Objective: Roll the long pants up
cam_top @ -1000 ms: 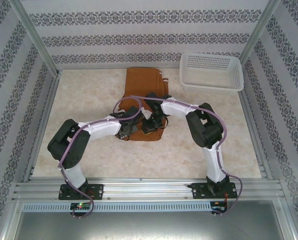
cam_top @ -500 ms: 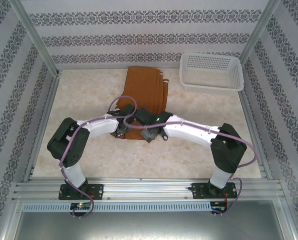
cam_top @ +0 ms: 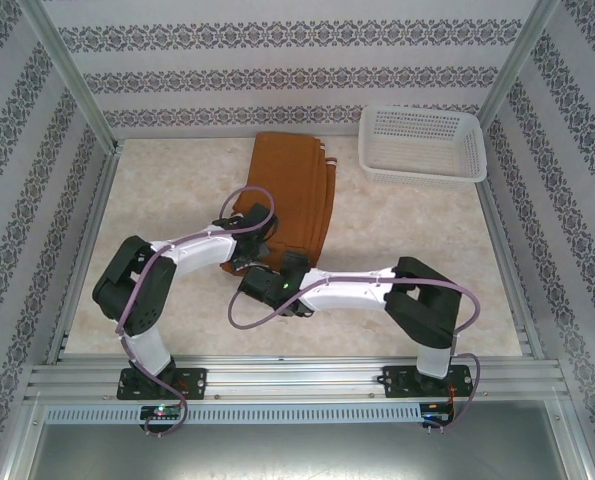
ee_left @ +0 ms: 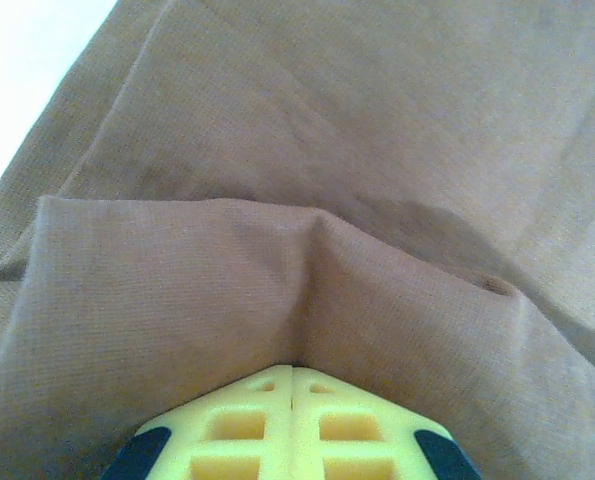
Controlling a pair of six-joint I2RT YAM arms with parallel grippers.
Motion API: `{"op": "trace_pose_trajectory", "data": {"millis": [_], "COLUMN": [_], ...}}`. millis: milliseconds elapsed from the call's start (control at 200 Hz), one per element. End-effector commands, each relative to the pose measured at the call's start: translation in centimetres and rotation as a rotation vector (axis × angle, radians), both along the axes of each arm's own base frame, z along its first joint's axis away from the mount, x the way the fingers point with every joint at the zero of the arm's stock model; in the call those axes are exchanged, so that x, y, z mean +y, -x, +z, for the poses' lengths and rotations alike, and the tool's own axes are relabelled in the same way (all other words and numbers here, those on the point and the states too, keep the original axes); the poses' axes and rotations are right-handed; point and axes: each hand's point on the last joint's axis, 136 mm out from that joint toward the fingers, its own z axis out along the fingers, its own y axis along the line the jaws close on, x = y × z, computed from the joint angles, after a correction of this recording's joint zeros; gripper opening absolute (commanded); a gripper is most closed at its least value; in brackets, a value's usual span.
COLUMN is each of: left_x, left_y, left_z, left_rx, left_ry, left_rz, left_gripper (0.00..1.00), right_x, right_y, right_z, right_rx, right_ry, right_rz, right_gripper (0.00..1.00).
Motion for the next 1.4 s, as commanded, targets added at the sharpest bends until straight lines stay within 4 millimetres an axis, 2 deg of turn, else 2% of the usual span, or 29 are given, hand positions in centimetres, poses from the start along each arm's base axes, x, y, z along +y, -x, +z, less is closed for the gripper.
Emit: {"op": "trace_pose_trajectory", "data": {"millis": [0,140,220,255,355,400,410,625,749,889,1039,1114,1144,1189,1214,1239,1274,1394], "left_x": [-0.4,0.2,0.8,1.2,2.7,3.5,3.7,8.9,10.1,9.3,7.9,7.8,7.8,7.9,7.8,7.9,7.9,8.2], "left_y": [-0.3,0.4,1.0,1.2,1.4,1.4,1.3,-0.3,-0.9,-0.5,0.8,1.8,2.1,2.4,2.6,2.7,2.8,2.9], "left_z": [2.3,3.2,3.7,4.2,5.8,6.8,7.0,13.2,15.3,14.9,12.8,11.6,11.1,10.4,10.1,9.8,9.6,9.7], "left_rx": [-0.039,-0.048,-0.058,-0.069,-0.103,-0.125,-0.13,-0.268,-0.304,-0.288,-0.279,-0.258,-0.245,-0.229,-0.222,-0.217,-0.213,-0.211], "left_ry": [0.044,0.039,0.033,0.031,0.013,0.011,0.012,0.056,0.065,0.12,0.203,0.203,0.2,0.198,0.198,0.197,0.194,0.173], "left_rz": [-0.02,-0.019,-0.012,-0.006,0.026,0.047,0.051,0.181,0.192,0.18,0.163,0.163,0.166,0.17,0.171,0.173,0.172,0.163], "left_gripper": [0.0,0.0,0.0,0.0,0.0,0.0,0.0,0.0,0.0,0.0,0.0,0.0,0.0,0.0,0.0,0.0,0.0,0.0], "right_x": [0.2,-0.7,-1.3,-1.6,-2.2,-2.3,-2.3,-2.9,-3.2,-2.9,-1.3,-0.6,-0.5,-0.5,-0.6,-0.7,-0.8,-1.2], "right_y": [-2.9,-6.0,-7.0,-7.2,-7.2,-7.0,-7.0,-5.9,-5.5,-5.3,-4.9,-5.1,-5.3,-5.7,-6.0,-6.3,-6.4,-6.0], "right_z": [-0.4,-2.4,-3.5,-3.9,-4.7,-4.8,-4.7,-4.1,-3.6,-3.0,-1.0,0.0,0.2,0.4,0.6,0.8,1.2,3.4], "right_rx": [-0.058,-0.058,0.007,0.046,0.157,0.182,0.183,0.233,0.243,0.283,0.379,0.395,0.398,0.389,0.372,0.354,0.34,0.286], "right_ry": [0.055,0.103,0.077,0.062,0.017,-0.002,-0.004,-0.068,-0.105,-0.15,-0.227,-0.247,-0.245,-0.228,-0.216,-0.207,-0.199,-0.193], "right_rz": [0.019,0.015,0.008,-0.005,-0.031,-0.026,-0.026,-0.067,-0.099,-0.127,-0.141,-0.136,-0.138,-0.151,-0.158,-0.166,-0.167,-0.158], "right_gripper": [0.86,0.84,0.74,0.64,0.28,0.03,0.0,0.0,0.0,0.0,0.0,0.0,0.09,0.46,0.59,0.68,0.74,0.79]}}
